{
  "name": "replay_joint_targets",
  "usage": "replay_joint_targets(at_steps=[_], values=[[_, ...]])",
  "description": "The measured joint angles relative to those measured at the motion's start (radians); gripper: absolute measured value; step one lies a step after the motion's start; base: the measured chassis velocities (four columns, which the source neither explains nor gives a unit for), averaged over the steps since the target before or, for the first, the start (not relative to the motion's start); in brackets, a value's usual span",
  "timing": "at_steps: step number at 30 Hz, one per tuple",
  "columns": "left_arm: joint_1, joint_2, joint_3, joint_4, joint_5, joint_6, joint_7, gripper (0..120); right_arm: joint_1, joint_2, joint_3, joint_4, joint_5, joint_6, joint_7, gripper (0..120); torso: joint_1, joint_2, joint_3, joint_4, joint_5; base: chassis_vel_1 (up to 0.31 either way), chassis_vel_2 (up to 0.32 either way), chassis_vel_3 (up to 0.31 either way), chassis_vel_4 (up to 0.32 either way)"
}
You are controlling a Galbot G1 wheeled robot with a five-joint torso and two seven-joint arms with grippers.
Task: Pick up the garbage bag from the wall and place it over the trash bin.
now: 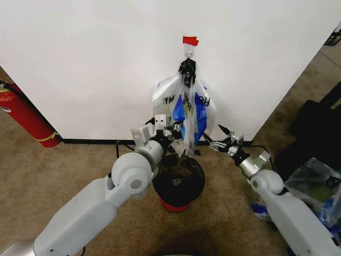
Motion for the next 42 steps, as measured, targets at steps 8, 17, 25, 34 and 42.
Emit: replay_joint_targets(at_steps=[8, 17, 25, 34, 42], values=[[0.003, -0.002, -0.009, -0.004, -0.003, 0.0, -0.002, 0, 0.102, 0.027, -0.065, -0.064, 0.011, -0.007, -0.004, 73, 0.0, 0.0, 0.0, 0.0, 0.0, 0.0, 0.0, 0.0, 0.0], [0.01, 0.0, -0.018, -0.002, -0.002, 0.0, -0.003, 0, 0.114, 0.039, -0.075, -0.078, -0.006, -0.002, 0.003, 39, 0.0, 0.0, 0.0, 0.0001, 0.0001, 0.0, 0.0, 0.0, 0.0], [0.008, -0.002, -0.018, -0.002, -0.004, 0.0, -0.003, 0, 0.138, 0.062, -0.092, -0.112, -0.006, 0.0, 0.016, 12, 0.0, 0.0, 0.0, 0.0003, 0.0001, 0.0, 0.0, 0.0, 0.0], [0.007, 0.006, -0.021, -0.009, -0.005, 0.0, -0.003, 0, 0.138, 0.068, -0.092, -0.11, -0.005, 0.002, 0.036, 0, 0.0, 0.0, 0.0, 0.0004, 0.0001, 0.0, 0.0, 0.0, 0.0], [0.007, 0.011, -0.026, -0.012, -0.006, -0.001, -0.003, 0, 0.099, 0.06, -0.07, -0.079, -0.003, 0.005, 0.039, 0, 0.0, 0.0, 0.0, 0.0002, 0.0001, 0.0, 0.0, 0.0, 0.0]])
